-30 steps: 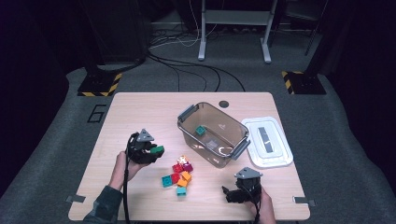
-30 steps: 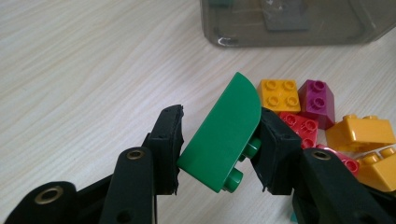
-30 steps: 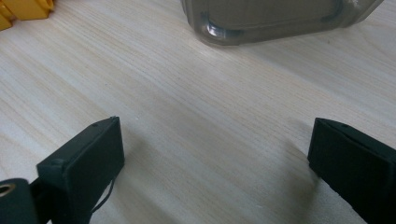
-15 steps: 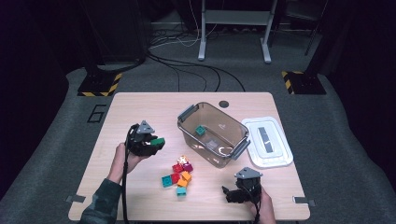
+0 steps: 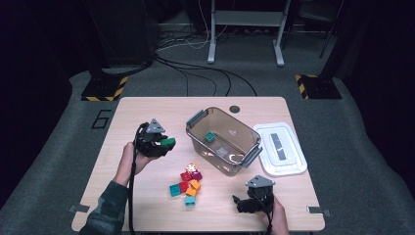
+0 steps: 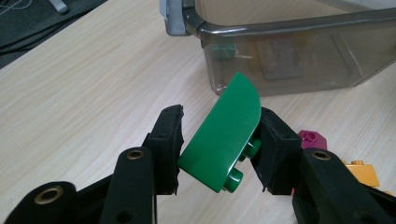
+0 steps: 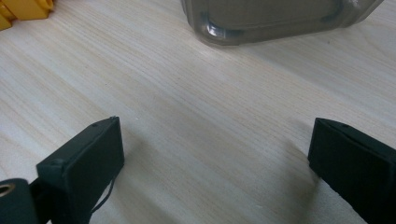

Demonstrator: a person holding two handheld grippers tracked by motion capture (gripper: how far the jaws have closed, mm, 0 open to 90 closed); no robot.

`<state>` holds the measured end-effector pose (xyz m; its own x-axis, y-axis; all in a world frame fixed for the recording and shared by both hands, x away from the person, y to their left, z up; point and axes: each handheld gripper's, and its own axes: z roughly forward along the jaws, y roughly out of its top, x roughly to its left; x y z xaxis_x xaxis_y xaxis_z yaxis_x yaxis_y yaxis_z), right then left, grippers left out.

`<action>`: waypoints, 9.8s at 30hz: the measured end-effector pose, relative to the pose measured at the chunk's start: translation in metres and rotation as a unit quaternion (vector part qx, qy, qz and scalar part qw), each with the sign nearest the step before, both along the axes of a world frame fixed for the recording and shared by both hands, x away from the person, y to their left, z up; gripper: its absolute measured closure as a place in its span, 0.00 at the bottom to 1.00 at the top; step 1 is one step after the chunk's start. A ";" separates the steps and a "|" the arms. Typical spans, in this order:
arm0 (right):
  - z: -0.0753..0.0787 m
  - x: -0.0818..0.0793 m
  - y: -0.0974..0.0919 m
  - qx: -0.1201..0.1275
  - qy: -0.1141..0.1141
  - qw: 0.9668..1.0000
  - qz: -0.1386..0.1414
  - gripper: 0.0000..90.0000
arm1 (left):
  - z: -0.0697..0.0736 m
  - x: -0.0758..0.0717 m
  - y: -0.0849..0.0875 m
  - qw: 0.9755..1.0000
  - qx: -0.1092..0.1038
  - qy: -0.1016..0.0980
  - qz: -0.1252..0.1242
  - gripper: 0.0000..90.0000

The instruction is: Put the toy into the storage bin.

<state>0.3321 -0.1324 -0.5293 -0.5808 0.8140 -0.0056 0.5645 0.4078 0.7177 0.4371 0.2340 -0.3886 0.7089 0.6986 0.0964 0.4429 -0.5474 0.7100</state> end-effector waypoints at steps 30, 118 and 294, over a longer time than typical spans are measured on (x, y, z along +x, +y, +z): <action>0.000 0.000 0.000 0.000 0.000 1.000 0.000 0.03 | 0.045 0.024 -0.033 0.999 0.013 -0.028 -0.031 0.62; 0.000 0.000 0.000 -0.001 0.000 1.000 -0.001 0.03 | 0.042 0.028 -0.053 1.000 0.006 -0.023 -0.016 0.13; 0.000 0.000 0.001 0.002 0.002 1.000 -0.009 0.02 | 0.064 0.052 -0.083 0.997 0.029 -0.026 -0.072 0.65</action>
